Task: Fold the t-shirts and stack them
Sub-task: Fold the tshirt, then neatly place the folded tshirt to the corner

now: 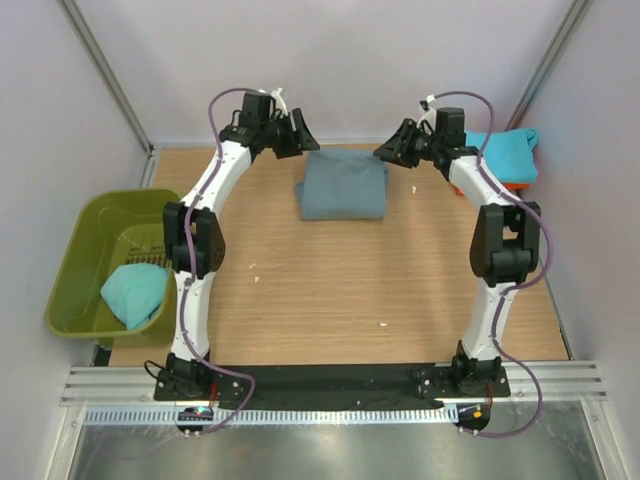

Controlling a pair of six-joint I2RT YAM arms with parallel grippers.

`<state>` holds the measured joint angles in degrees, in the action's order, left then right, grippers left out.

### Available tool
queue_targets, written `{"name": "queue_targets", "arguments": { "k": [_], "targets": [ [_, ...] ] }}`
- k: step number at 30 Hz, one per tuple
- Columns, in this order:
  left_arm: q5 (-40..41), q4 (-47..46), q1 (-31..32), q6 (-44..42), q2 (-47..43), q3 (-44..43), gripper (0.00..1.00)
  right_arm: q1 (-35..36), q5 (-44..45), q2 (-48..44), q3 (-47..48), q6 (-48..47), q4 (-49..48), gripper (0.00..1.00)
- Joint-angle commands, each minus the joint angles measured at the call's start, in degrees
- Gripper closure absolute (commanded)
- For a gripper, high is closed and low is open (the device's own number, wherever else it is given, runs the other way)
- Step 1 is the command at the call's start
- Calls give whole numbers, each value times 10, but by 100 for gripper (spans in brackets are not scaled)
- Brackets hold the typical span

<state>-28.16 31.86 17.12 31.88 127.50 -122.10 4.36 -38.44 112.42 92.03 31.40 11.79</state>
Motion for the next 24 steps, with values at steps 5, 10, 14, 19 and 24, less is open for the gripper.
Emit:
{"name": "queue_targets", "arguments": {
  "k": [5,10,14,19,24],
  "targets": [
    [132,-54,-8,-102,50,-97,28,-2,31,50,97,-48,-50,43],
    [114,-26,-8,-93,-2,13,27,-7,26,-28,-54,-63,-44,41],
    [-24,-47,-6,-54,-17,57,32,-20,31,-35,-103,-101,-30,40],
    [-143,-105,18,-11,20,57,39,-28,6,9,-69,-86,-41,41],
    [-232,-256,38,120,56,98,37,-28,10,51,-32,-70,-42,40]
  ]
}}
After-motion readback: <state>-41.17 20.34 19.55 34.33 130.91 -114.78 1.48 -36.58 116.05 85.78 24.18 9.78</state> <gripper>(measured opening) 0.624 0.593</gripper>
